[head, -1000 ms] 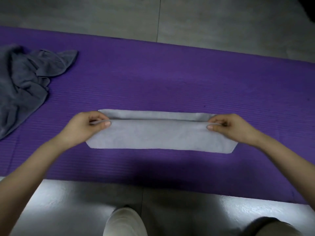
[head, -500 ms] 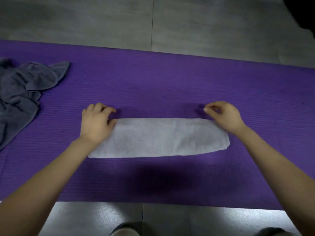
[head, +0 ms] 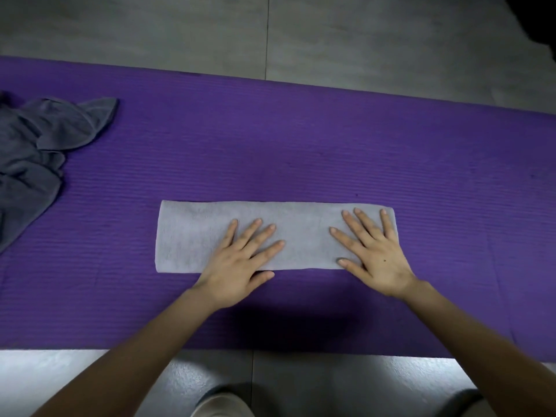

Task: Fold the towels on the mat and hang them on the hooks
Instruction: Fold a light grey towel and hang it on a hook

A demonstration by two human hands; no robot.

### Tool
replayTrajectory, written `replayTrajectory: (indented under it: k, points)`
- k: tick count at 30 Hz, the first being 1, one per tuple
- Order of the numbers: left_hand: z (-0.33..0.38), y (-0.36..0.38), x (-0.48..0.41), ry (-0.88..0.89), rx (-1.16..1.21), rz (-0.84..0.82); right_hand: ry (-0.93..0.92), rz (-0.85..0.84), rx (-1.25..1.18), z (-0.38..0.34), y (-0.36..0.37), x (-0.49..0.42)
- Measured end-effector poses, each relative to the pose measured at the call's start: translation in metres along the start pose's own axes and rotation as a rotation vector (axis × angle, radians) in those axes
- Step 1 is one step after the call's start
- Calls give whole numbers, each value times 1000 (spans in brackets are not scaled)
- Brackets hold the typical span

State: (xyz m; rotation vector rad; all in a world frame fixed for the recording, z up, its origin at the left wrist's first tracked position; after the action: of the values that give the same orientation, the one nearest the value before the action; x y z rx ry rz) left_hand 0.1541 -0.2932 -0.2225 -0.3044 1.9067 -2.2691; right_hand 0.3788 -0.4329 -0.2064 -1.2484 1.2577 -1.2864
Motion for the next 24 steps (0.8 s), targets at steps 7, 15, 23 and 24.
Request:
replayTrajectory:
  k: [7, 15, 23, 24]
  points:
    - [11, -24, -15, -85, 131, 126, -259, 126, -105, -41, -7, -13]
    - [23, -29, -20, -189, 143, 156, -178, 114, -344, -45, -56, -54]
    - [-4, -63, -60, -370, 358, 134, -43, -658, -676, -14, -82, -140]
    - [-12, -66, -67, -373, 374, 89, -30, -670, -688, -10, -81, -149]
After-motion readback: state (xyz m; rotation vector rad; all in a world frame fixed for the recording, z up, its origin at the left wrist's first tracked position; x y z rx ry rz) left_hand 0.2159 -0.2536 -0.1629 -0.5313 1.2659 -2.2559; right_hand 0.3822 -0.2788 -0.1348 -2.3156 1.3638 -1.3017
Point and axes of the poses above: each hand's wrist, its own x-axis away from the middle knuckle, its own y-axis out of the palm, z = x × y, the point moved 5 cm from there along -x, towards the middle knuckle, and after that the axes turned 3 degrees about z, right-handed, at the moved point
